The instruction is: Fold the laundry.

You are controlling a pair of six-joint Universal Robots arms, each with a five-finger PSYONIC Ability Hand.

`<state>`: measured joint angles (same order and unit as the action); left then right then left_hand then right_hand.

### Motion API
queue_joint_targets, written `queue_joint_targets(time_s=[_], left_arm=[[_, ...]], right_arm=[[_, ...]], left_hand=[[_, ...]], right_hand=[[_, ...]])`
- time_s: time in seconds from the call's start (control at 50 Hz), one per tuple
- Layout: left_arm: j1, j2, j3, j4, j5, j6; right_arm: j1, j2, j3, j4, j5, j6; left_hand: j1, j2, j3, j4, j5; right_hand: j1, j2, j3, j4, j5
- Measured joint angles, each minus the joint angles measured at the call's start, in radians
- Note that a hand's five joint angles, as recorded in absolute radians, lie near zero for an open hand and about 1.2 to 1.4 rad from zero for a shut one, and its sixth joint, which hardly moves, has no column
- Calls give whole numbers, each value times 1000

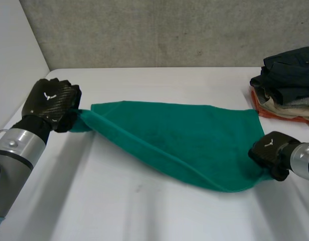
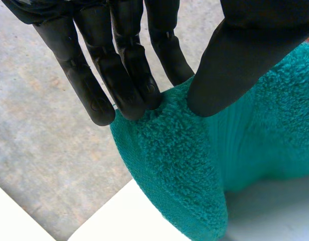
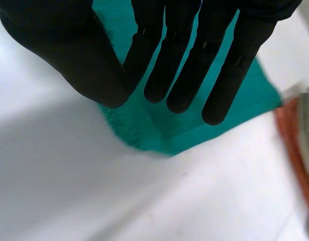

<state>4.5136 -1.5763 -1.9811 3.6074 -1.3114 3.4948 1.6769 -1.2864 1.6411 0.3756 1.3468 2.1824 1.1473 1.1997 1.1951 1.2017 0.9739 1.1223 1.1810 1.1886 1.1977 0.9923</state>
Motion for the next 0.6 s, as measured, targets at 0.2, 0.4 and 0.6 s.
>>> queue_joint_targets(time_s=[0.2, 0.4, 0.6], left_arm=[[-7, -29, 6, -2, 6, 1], [-7, -35, 9, -2, 4, 1], [-7, -36, 1, -3, 5, 1]], right_arm=[[9, 30, 42, -252, 11, 206], [38, 40, 61, -260, 9, 185], [108, 44, 94, -265, -25, 49]], left_hand=[[0, 0, 0, 0, 0], [0, 0, 0, 0, 0], [0, 0, 0, 0, 0]], right_hand=[[-384, -444, -442, -448, -428], [-702, -761, -764, -792, -779], [-713, -766, -774, -806, -792]])
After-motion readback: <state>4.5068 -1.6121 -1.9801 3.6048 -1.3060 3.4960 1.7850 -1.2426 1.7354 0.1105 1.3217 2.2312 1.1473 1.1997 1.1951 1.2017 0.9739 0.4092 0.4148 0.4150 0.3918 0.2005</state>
